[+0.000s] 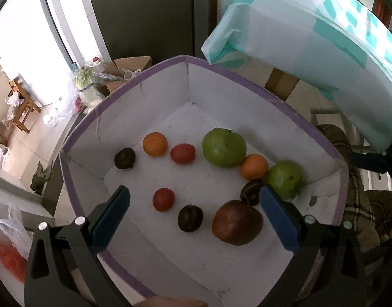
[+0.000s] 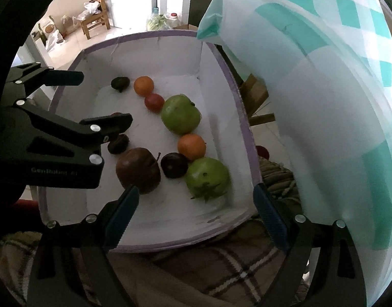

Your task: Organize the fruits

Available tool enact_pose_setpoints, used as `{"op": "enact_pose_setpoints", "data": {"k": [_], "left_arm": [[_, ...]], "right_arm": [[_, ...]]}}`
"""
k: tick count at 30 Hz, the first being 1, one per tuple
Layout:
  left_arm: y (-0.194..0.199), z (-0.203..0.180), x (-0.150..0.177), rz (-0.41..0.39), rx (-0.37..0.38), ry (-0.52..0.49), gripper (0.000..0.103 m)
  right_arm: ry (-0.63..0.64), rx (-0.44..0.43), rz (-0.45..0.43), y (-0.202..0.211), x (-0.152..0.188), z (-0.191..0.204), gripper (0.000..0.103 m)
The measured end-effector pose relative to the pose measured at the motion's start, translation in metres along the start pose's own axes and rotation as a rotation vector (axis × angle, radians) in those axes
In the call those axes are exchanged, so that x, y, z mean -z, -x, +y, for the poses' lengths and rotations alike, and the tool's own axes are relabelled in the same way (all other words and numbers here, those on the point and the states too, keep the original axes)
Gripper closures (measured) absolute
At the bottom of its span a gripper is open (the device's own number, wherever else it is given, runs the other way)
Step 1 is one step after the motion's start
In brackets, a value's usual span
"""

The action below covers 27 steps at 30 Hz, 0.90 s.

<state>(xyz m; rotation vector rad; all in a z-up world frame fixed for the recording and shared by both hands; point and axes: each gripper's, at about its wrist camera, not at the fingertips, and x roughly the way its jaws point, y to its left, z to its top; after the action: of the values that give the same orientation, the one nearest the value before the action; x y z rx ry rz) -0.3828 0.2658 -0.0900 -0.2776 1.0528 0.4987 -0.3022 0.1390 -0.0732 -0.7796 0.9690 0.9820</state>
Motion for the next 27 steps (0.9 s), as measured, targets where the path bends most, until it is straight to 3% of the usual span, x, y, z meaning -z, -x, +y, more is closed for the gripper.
{"op": "enact_pose_setpoints", "data": {"k": [27], "left_arm": [[-0.0014, -0.0049, 0.0008, 0.005, 0.007, -0.002, 0.001]], "right_arm": [[0.001, -0.047, 0.026, -0.0049, 0.0047, 0.0007, 0.015]]}}
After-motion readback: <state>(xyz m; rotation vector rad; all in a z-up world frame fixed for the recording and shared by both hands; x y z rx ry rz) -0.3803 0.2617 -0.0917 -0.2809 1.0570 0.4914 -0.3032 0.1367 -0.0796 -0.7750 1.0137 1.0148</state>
